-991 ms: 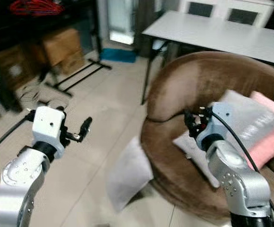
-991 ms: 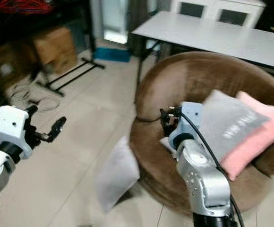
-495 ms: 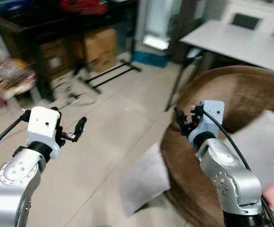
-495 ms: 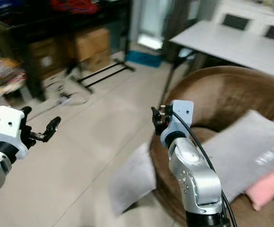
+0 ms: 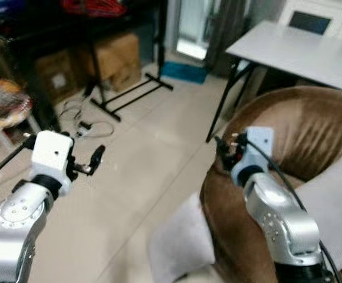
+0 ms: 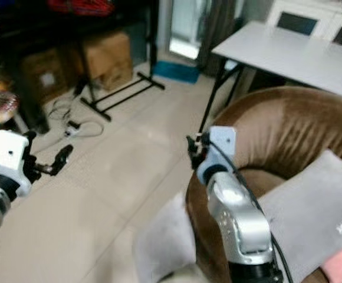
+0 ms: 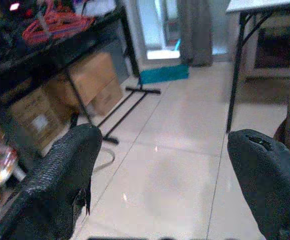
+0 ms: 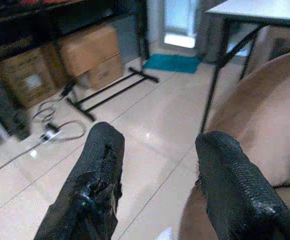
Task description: Move the pillow to the sofa from floor
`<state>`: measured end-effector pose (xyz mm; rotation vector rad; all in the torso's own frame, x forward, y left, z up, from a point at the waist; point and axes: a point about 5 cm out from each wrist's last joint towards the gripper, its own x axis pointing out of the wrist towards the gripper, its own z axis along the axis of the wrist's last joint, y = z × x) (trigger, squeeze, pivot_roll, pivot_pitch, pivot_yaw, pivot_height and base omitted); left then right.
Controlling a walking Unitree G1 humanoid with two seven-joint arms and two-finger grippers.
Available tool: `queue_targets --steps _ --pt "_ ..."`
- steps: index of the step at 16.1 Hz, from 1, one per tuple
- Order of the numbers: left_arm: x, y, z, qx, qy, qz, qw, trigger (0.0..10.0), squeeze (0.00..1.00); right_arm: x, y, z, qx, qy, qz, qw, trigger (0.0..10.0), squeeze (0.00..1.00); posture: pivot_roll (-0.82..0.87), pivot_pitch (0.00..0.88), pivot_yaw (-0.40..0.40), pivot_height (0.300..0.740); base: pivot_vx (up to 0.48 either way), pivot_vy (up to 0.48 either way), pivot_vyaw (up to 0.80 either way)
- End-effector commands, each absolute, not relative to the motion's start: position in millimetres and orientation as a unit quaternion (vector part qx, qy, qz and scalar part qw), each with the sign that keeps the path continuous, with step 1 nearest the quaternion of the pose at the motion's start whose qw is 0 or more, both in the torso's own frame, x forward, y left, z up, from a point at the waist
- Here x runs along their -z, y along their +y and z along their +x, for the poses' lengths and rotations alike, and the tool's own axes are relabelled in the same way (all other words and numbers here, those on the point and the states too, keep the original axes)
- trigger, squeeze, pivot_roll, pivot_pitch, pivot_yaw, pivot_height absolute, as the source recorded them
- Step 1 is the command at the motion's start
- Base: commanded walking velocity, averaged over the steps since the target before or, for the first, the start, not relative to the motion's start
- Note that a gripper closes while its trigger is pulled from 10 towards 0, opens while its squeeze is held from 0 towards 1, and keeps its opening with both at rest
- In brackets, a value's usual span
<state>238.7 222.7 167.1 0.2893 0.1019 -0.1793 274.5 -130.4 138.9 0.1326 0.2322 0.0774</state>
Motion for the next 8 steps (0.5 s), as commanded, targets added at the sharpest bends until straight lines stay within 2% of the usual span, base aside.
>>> queue_targets --steps 1,3,8 --pt "-165.2 217.0 238.5 0.104 0.050 0.149 0.982 10.0 0.00 -138.3 -138.6 274.3 -0.022 0.114 0.063 0.991 10.0 0.00 0.05 0.000 -0.032 0.740 0.401 0.000 0.00" --pt "-164.4 215.4 238.8 0.105 0.049 0.158 0.981 10.0 0.00 -135.6 -138.6 273.1 -0.027 0.123 0.071 0.990 10.0 0.00 0.05 0.000 -0.032 0.740 0.292 0.000 0.00" --pt "-159.7 213.1 238.2 0.109 0.048 0.171 0.978 10.0 0.00 -129.1 -139.7 269.3 -0.022 0.123 0.078 0.989 10.0 0.00 0.05 0.000 -0.030 0.705 0.000 0.000 0.00"
